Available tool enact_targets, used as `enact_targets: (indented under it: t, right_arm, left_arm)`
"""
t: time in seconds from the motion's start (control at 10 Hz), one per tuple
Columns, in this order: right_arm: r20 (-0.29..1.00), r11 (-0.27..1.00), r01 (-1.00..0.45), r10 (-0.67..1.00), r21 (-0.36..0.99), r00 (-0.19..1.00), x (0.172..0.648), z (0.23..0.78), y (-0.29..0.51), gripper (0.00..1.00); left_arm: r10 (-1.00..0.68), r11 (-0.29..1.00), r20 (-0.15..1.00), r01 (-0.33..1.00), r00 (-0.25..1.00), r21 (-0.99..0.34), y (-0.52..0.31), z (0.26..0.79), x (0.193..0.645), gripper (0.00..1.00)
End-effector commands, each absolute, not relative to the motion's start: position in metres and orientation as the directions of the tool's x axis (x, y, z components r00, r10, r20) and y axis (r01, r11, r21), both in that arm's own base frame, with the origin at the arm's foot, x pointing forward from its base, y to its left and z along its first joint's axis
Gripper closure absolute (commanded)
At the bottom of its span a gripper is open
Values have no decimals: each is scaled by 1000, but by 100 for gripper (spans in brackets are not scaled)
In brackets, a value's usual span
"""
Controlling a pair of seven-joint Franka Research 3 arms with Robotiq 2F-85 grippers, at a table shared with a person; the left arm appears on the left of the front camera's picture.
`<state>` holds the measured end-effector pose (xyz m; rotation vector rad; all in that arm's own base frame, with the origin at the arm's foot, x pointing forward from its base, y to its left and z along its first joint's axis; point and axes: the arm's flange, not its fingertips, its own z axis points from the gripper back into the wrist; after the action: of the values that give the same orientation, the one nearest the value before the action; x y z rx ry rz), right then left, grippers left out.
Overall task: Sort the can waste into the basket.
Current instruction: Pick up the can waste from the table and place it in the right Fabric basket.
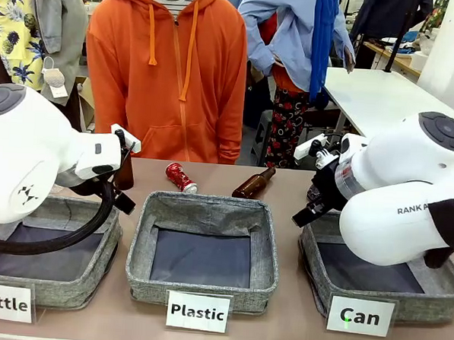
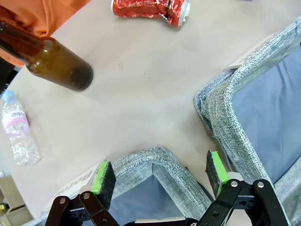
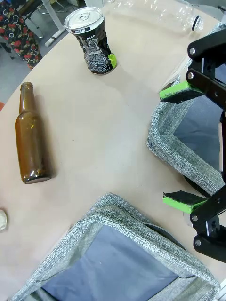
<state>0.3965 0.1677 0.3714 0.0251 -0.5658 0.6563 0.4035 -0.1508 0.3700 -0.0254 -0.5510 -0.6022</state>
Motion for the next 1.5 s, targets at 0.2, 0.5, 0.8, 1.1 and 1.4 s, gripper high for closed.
enact_targets:
  t: [0.2, 0.5, 0.8, 1.1, 1.4]
  right_arm:
    - [503, 853, -516, 480, -78, 718, 372, 412, 161, 0]
    - [454, 918, -368, 268, 146, 850, 343, 458, 144, 0]
    - [451, 752, -400, 153, 524, 879, 305, 502, 53, 0]
    - [471, 506, -341, -152, 792, 869, 284, 487, -76, 0]
    - [527, 407, -357, -468, 841, 709, 271, 438, -165, 0]
  left_arm:
    - [-507, 802, 575, 596, 642, 42, -167, 418, 376, 0]
    - [-377, 846, 539, 517, 753, -130, -167, 488, 333, 0]
    - [-366, 738, 599, 614, 712, -280, -104, 525, 291, 0]
    - [-147, 602, 617, 565, 773, -564, 29, 502, 304, 0]
    - [229, 462, 502, 361, 834, -810, 141, 425, 322, 0]
